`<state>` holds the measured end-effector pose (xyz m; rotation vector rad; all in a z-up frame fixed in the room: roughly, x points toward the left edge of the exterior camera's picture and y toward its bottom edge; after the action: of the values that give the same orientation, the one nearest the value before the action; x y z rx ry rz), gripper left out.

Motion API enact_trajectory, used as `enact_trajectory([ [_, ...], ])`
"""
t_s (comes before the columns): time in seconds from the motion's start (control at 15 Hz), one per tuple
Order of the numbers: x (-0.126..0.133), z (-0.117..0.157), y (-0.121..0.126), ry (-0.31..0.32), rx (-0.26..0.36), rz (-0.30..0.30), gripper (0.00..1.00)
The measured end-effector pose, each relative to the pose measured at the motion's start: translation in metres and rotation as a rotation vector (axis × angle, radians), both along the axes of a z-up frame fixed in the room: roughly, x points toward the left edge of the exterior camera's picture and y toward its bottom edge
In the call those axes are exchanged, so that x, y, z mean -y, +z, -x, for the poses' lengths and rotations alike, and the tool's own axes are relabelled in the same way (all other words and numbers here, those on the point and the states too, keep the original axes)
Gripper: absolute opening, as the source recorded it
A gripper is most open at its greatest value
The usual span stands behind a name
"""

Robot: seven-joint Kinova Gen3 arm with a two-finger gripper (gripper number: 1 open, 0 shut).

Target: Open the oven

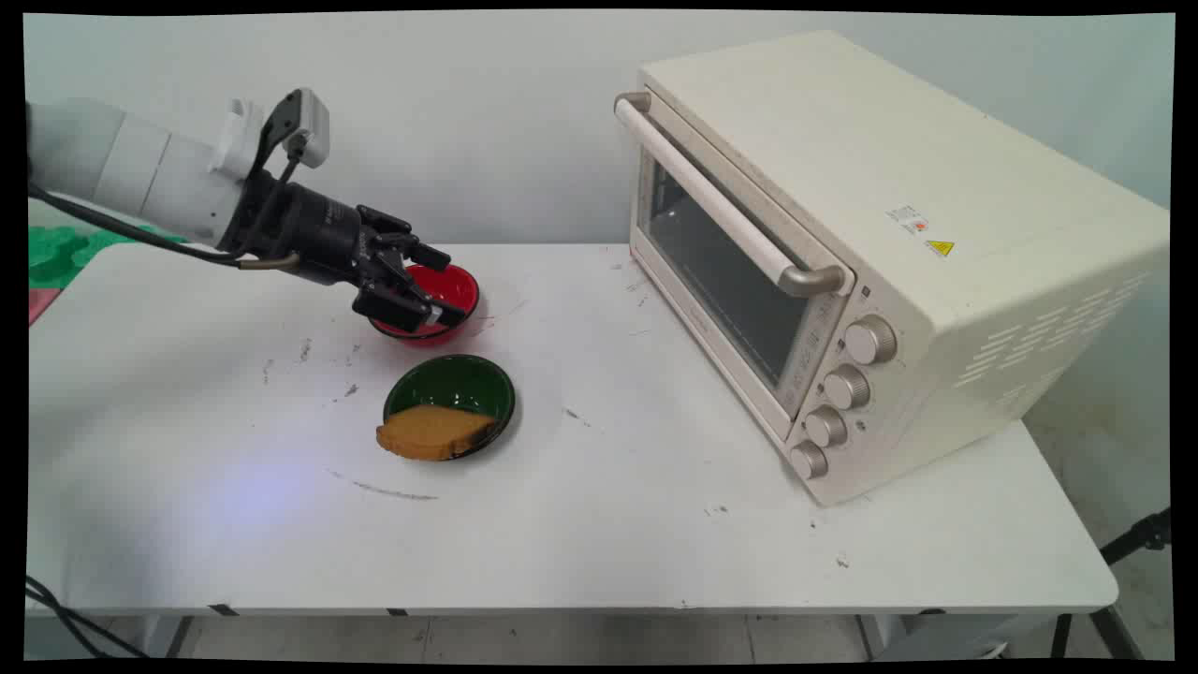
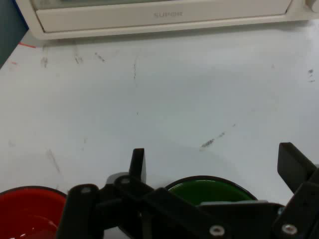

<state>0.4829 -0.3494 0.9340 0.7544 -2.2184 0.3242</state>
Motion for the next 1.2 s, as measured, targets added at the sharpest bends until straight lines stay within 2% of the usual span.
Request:
enact_trajectory([
  [0.33,0.006,0.006,0.008,0.011,0.013,-0.013,1.0],
  [0.67,0.019,0.018,0.029,0.011,0.033,-0.023,1.0],
  [1.2,0.061,0.059,0.093,0.021,0.041,-0.016,1.0],
])
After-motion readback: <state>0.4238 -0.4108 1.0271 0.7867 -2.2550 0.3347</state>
